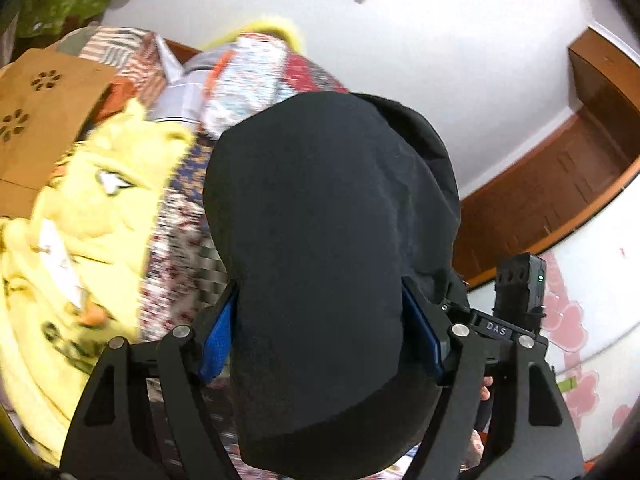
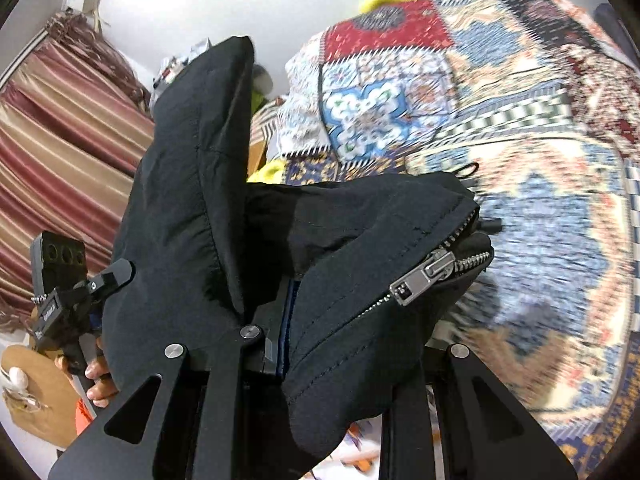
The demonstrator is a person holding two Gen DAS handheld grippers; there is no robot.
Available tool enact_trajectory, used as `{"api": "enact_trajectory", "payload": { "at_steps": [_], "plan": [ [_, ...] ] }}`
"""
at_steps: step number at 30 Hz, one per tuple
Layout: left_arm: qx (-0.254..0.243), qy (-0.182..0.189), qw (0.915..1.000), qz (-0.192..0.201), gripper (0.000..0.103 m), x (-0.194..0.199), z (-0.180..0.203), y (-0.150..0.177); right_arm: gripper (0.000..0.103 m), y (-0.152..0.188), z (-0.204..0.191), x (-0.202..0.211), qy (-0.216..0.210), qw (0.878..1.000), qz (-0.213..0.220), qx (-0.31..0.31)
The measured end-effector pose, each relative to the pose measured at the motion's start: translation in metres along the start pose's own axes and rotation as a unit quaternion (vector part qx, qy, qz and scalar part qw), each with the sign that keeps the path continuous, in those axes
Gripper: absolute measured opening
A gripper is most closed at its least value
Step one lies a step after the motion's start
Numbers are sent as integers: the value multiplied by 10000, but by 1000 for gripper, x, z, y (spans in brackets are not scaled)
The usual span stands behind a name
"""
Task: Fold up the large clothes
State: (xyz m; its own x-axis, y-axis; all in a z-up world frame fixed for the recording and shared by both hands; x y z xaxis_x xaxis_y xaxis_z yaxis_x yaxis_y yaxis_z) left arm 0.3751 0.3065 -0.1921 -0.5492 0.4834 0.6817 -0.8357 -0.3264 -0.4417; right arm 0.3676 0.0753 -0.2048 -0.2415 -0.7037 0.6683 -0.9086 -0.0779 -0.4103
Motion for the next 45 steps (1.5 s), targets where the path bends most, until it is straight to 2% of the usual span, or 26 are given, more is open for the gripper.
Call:
{"api": "enact_trajectory", "payload": {
  "at_steps": [7, 10, 12, 16, 18, 21, 25, 28, 29, 31, 35, 37, 40, 45],
  "plan": [
    [427, -549, 9976, -40, 73, -8, -82, -18, 20, -6, -11, -81, 35, 9989, -434, -158],
    [505, -986, 9938, -109, 71, -13, -116, -17, 20, -1, -17, -107, 152, 9983, -546, -114],
    [487, -1032, 9934, -79, 71, -15, -126, -14, 23, 2, -20, -113, 224, 9982, -550, -31],
    [314, -1098, 9935, -13, 73, -14, -122, -10, 27, 1, -20, -106, 385, 9960, -791, 172],
    [185, -1251, 9920, -47, 73, -16, -116, -9, 29, 6, -20, -94, 631, 9926, -991, 295],
    [-9, -1528, 9882, -109, 73, -16, -105, -8, 33, 9, -26, -71, 894, 9896, -999, 513],
    [-311, -2064, 9779, -117, 70, -7, -91, -5, 34, 9, -45, -41, 1241, 9854, -711, 922],
    [-843, -2588, 9622, -79, 69, 2, -71, -2, 35, 8, -67, -26, 1460, 9804, -418, 1255],
    [-967, -2644, 9595, -63, 69, 4, -66, -1, 36, 7, -72, -26, 1517, 9789, -343, 1324],
    [-1227, -2672, 9558, -44, 69, 9, -53, 3, 45, 6, -80, -25, 1567, 9777, -232, 1381],
    [-1593, -2925, 9428, -113, 69, 1, -41, 11, 47, -2, -71, -41, 1706, 9777, -204, 1204],
    [-1559, -2893, 9443, -178, 69, -8, -45, 13, 47, -2, -65, -45, 1708, 9779, -314, 1161],
    [-1137, -2508, 9610, -270, 71, -17, -60, 15, 47, 2, -51, -36, 1898, 9736, -346, 1217],
    [-1158, -2586, 9590, -109, 73, -21, -59, 17, 47, -2, -52, -21, 1882, 9734, -291, 1274]
  ]
}}
Point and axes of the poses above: each gripper's, at about its wrist camera, not at the fingertips, and x roughly against the way its jaws point, z to its right, y to its underside, the point moved 4 cm from there along -x, roughly the way its jaws point, and after that the axes turned 2 degrees about -z, right-handed, at the moved point
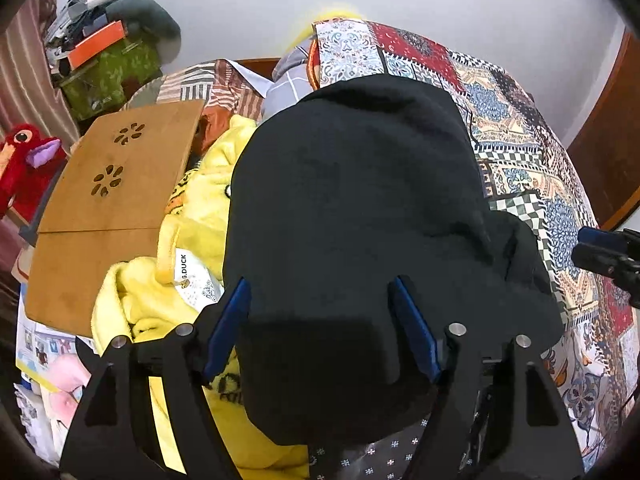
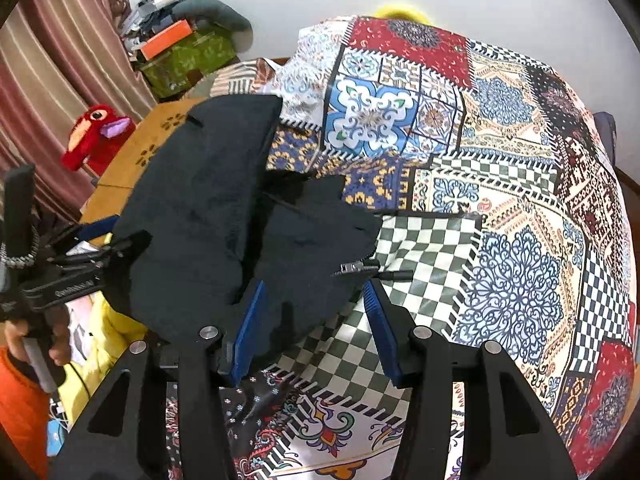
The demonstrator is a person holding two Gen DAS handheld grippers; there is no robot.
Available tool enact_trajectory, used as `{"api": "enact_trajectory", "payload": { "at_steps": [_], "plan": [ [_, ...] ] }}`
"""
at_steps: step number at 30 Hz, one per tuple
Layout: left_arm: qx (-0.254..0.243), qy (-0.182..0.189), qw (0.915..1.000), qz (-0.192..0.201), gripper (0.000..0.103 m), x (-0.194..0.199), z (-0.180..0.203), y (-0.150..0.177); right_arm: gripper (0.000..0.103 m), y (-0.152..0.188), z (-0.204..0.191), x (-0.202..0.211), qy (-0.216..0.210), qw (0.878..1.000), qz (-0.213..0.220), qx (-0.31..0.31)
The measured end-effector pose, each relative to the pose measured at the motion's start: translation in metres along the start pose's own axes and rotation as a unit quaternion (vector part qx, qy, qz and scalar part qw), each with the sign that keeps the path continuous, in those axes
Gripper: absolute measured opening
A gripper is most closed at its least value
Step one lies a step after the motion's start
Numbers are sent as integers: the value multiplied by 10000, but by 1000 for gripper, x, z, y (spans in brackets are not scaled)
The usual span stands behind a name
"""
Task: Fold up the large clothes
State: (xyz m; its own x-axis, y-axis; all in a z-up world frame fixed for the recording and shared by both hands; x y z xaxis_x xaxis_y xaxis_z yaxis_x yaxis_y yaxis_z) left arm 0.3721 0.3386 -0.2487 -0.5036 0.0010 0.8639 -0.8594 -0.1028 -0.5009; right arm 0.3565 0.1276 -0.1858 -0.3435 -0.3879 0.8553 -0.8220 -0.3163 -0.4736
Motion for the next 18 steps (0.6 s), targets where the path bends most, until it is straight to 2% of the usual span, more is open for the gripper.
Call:
{"api": "enact_trajectory", "payload": {
  "at_steps": [3, 6, 8, 11, 13, 18],
  "plan": [
    [-3, -2, 10000, 9, 73, 0, 0, 0, 47, -11, -17, -2, -98, 9998, 122, 127],
    [5, -2, 10000, 4, 73, 0, 1, 1, 54, -16, -38, -18, -347, 9989, 168, 261],
    [7, -6, 10000, 8, 73, 0, 1, 1, 54, -16, -49, -38, -413, 9987, 27, 302],
    [13, -33, 10000, 14, 73, 0, 1, 1, 54, -8, -61, -82, -468, 9973, -445, 347],
    [-73, -151, 9998, -97, 75, -7, 3, 5, 57, -2, -58, -102, -575, 9969, -504, 177],
    [-111, -202, 9997, -63, 76, -5, 6, 7, 57, 1, -47, -97, -754, 9952, -617, -82]
  ]
}}
Point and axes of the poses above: each gripper's, at about its wrist camera, not at the fingertips, and x roughly against the way its jaws point, z to its right, y to its underside, the point moved 4 cm from there along -x, roughly the way its jaws point, and after that the axes turned 2 degrees about -z, right-handed, at the moved point
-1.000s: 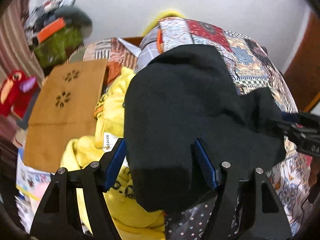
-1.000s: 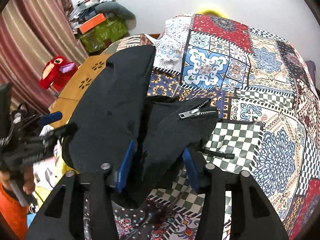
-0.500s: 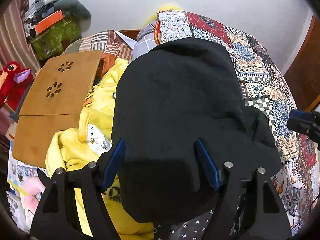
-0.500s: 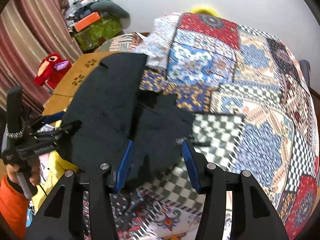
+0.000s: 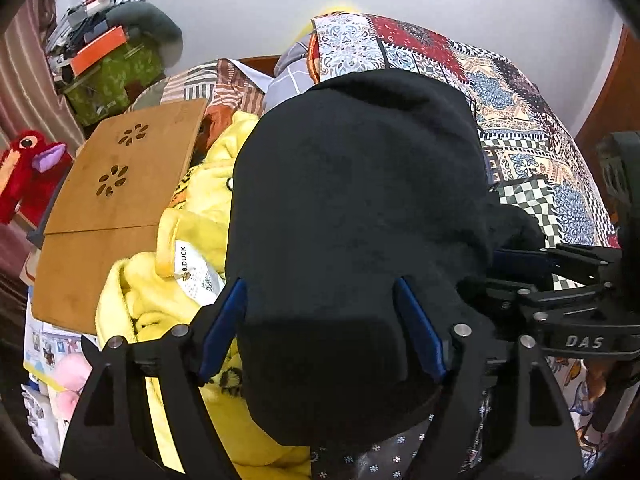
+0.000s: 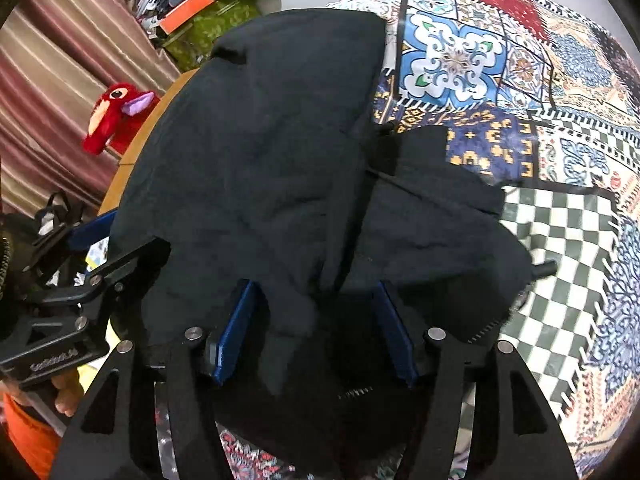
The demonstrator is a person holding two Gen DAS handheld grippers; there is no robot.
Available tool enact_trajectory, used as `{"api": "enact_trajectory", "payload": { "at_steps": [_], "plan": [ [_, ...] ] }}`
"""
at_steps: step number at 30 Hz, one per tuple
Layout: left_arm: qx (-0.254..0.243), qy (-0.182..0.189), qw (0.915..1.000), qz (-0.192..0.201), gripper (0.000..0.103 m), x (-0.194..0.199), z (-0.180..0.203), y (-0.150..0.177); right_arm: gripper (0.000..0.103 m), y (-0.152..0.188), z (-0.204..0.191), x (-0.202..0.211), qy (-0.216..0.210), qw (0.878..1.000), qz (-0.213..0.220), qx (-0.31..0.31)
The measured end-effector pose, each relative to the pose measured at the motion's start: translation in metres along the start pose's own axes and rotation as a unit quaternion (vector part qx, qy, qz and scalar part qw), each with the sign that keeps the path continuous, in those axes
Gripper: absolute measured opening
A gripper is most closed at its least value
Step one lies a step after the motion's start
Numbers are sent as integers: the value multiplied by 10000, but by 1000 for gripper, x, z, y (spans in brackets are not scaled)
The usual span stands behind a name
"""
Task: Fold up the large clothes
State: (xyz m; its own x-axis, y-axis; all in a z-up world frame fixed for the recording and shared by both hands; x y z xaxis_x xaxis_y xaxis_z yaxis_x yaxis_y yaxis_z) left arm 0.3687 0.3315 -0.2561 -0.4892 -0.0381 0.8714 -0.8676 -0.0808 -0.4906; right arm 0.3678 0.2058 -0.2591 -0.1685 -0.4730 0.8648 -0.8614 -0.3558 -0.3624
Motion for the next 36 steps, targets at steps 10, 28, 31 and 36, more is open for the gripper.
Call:
{"api": "enact_trajectory", "payload": {
  "at_steps": [10, 28, 31, 36],
  "plan": [
    [212, -170, 9991, 312, 72, 58, 7, 2, 58, 10, -8, 77, 334, 9966, 683, 304],
    [0, -312, 9630, 2678, 72, 319, 64, 49, 58, 78, -70, 284, -202, 9560, 2815, 804],
    [-11, -440, 9516, 3040, 72, 353, 77, 69, 58, 101, -81, 314, -243, 9415, 3243, 882],
    [10, -594, 9340, 3523, 72, 396, 95, 104, 58, 133, -92, 345, -127, 9198, 3787, 1022]
  ]
}}
Point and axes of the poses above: each gripper's, at about its wrist camera, not at the fingertips, and x roughly against the way its jaws point, z to its right, y to its underside, the point moved 4 cm from there along -x, roughly the way its jaws point, and after that the axes turned 2 degrees about -z, right-handed, at the moved point
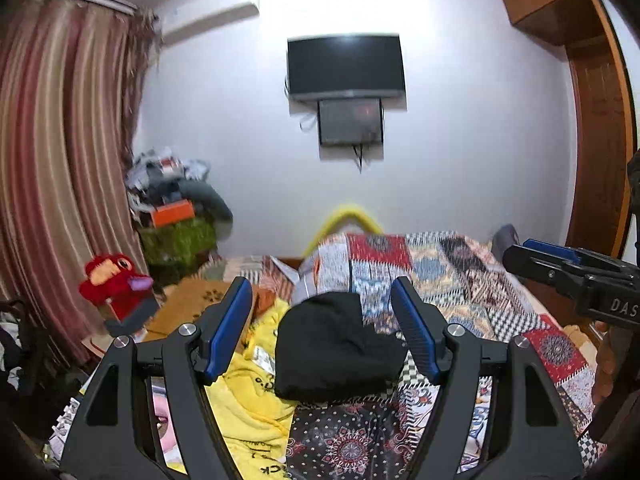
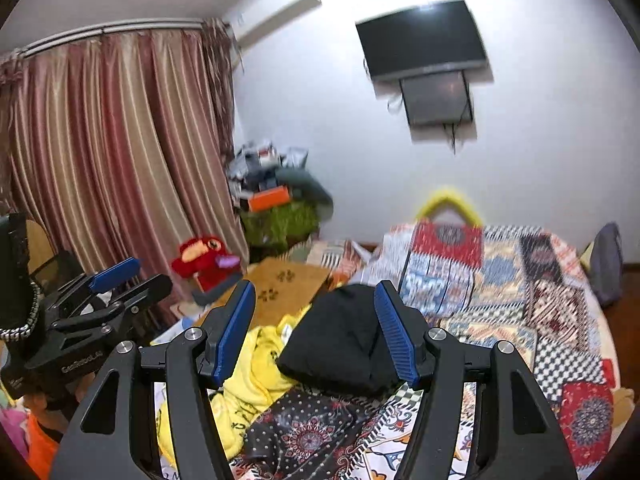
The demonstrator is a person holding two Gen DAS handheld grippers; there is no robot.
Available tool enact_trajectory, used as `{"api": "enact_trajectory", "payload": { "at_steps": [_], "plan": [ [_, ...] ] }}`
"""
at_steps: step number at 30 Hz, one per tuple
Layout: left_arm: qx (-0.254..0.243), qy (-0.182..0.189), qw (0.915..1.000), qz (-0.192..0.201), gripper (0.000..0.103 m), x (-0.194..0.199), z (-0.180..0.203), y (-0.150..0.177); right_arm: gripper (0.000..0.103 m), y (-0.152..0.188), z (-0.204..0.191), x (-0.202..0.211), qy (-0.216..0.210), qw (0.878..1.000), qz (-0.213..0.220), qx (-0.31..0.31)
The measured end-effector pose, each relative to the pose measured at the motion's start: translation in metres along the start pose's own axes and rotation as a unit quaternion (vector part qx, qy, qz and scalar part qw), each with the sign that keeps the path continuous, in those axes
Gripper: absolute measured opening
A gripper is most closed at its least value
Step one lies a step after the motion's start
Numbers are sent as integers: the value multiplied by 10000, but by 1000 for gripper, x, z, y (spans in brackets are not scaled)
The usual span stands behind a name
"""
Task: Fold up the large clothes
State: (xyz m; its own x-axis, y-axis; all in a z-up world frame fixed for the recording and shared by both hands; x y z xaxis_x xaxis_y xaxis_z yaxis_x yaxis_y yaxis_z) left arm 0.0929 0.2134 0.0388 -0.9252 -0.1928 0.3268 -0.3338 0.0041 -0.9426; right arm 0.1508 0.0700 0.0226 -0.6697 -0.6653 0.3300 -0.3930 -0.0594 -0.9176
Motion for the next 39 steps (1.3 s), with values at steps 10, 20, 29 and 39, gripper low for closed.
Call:
{"api": "enact_trajectory", "payload": {
  "at_steps": [10, 20, 29, 39],
  "plan": [
    [131, -365, 9965, 734, 95, 70, 20, 9, 80, 9, -16, 41, 403, 9963, 722, 254],
    [275, -401, 9965, 674, 100, 77, 17, 21, 94, 15, -9, 53, 839, 9932, 788, 192],
    [324, -414, 9969, 587, 100, 70, 17, 28, 94, 21, -13, 54, 854, 9936, 701, 239],
    [410, -378, 9974, 456, 100, 60, 15, 36, 94, 21, -16, 54, 893, 9935, 639, 297]
  ]
}}
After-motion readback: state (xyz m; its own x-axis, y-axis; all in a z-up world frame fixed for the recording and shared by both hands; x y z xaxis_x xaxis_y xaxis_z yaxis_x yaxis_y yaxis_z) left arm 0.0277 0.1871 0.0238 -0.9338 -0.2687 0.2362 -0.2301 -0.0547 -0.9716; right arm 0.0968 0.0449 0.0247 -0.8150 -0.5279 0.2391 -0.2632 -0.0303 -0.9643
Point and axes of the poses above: each gripper's, at about its wrist camera, not at the fingertips, and x roughly against the way its jaws point, z to its right, y to its underside, the point moved 4 cm from there along -x, roughly the way its jaws point, and after that the axes turned 2 degrees about -z, right-handed, at the moved point
